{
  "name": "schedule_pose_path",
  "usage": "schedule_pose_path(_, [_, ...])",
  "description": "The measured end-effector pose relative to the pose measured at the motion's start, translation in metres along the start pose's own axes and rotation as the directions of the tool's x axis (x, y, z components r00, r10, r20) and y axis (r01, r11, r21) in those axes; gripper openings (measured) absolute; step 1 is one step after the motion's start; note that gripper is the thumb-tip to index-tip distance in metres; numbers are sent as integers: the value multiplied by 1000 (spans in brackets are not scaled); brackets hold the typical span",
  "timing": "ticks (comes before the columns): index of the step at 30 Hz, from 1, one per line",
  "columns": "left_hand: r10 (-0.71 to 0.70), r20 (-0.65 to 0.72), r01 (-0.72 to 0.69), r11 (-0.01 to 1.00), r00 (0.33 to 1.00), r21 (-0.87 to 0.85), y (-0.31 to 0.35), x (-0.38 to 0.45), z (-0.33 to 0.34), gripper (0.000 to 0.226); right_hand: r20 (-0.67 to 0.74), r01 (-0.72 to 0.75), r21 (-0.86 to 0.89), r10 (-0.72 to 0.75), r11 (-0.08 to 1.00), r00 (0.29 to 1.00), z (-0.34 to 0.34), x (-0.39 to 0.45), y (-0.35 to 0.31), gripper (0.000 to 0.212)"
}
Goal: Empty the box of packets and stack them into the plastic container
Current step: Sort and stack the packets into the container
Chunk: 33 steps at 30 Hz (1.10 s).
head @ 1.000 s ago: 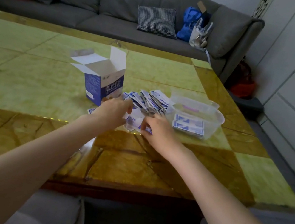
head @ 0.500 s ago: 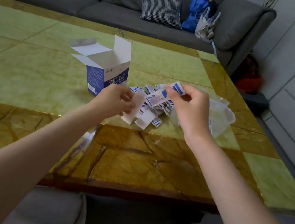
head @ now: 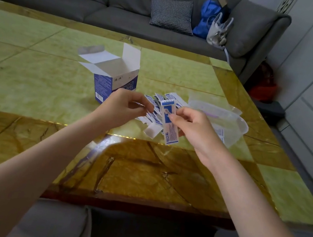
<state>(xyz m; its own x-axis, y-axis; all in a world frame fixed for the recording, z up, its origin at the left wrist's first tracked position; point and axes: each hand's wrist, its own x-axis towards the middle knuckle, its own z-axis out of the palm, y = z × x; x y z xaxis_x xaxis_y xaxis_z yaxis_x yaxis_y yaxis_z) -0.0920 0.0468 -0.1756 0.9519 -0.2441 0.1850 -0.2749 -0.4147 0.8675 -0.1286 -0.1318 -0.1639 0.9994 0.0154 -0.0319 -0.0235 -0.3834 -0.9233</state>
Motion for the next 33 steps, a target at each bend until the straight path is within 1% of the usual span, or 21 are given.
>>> schedule_pose_path(2, [83, 10, -83, 994, 997, 71, 3, -1, 2, 35, 118, -114, 160, 96, 981, 988, 1, -2, 1, 17])
schedule_pose_path(4, [170, -17, -164, 966, 985, 200, 5, -3, 7, 29, 159, -195, 329, 149, 924, 976, 3, -1, 1, 14])
schedule_pose_path(6, [273, -128, -213, 910, 953, 356, 5, -4, 11, 18, 155, -240, 506, 187, 828, 970, 2, 0, 2, 10])
schedule_pose_path(8, [392, -225, -250, 842, 892, 477, 4, -6, 12, 15, 172, -287, 644, 231, 709, 958, 3, 1, 2, 13])
schedule_pose_path(10, [509, -218, -325, 768, 833, 551, 3, -6, 14, 15, 194, -319, 735, 266, 598, 944, 4, 1, 1, 16])
schedule_pose_path(11, [543, -184, -356, 733, 819, 579, 4, -6, 15, 15, 196, -315, 765, 262, 562, 945, 6, 1, 0, 18])
schedule_pose_path(12, [561, -133, -384, 702, 817, 600, 4, -6, 18, 16, 183, -293, 784, 247, 548, 952, 8, 1, -1, 20])
schedule_pose_path(13, [563, -73, -415, 684, 823, 601, 5, -7, 22, 19, 146, -255, 785, 231, 565, 962, 10, 2, -2, 18])
schedule_pose_path(14, [541, -16, -437, 697, 841, 568, 6, -9, 26, 26, 88, -207, 774, 222, 599, 971, 12, 3, -4, 14])
schedule_pose_path(16, [462, 36, -428, 786, 886, 446, 10, -12, 31, 40, -34, -123, 737, 218, 664, 975, 15, 5, -4, 13])
schedule_pose_path(18, [401, 48, -388, 839, 915, 382, 11, -14, 31, 47, -85, -94, 707, 217, 701, 972, 17, 7, -2, 12])
schedule_pose_path(22, [335, 144, -363, 825, 931, 432, 11, -15, 28, 55, -146, -57, 642, 195, 764, 970, 17, 6, -3, 10])
schedule_pose_path(25, [216, 232, -311, 778, 949, 547, 6, -15, 29, 60, -154, -35, 595, 157, 803, 976, 17, 6, -4, 14])
schedule_pose_path(27, [131, 283, -284, 738, 950, 612, 1, -15, 33, 60, -158, -27, 517, 127, 855, 979, 19, 7, -2, 14])
schedule_pose_path(28, [108, 288, -271, 738, 951, 618, 0, -15, 34, 59, -171, -21, 467, 114, 884, 979, 19, 7, -1, 14])
schedule_pose_path(29, [124, 282, -276, 752, 951, 598, 0, -16, 33, 58, -196, -8, 421, 100, 907, 975, 18, 7, -1, 14])
schedule_pose_path(30, [171, 258, -292, 778, 951, 557, 1, -16, 31, 57, -234, 13, 373, 80, 928, 969, 17, 7, -1, 16])
schedule_pose_path(31, [224, 198, -296, 806, 954, 514, 4, -16, 27, 53, -288, 47, 299, 44, 953, 957, 15, 7, -1, 17])
schedule_pose_path(33, [274, -19, -230, 840, 962, 492, 4, -11, 14, 39, -382, 137, 82, -95, 987, 919, 12, 8, -1, 15])
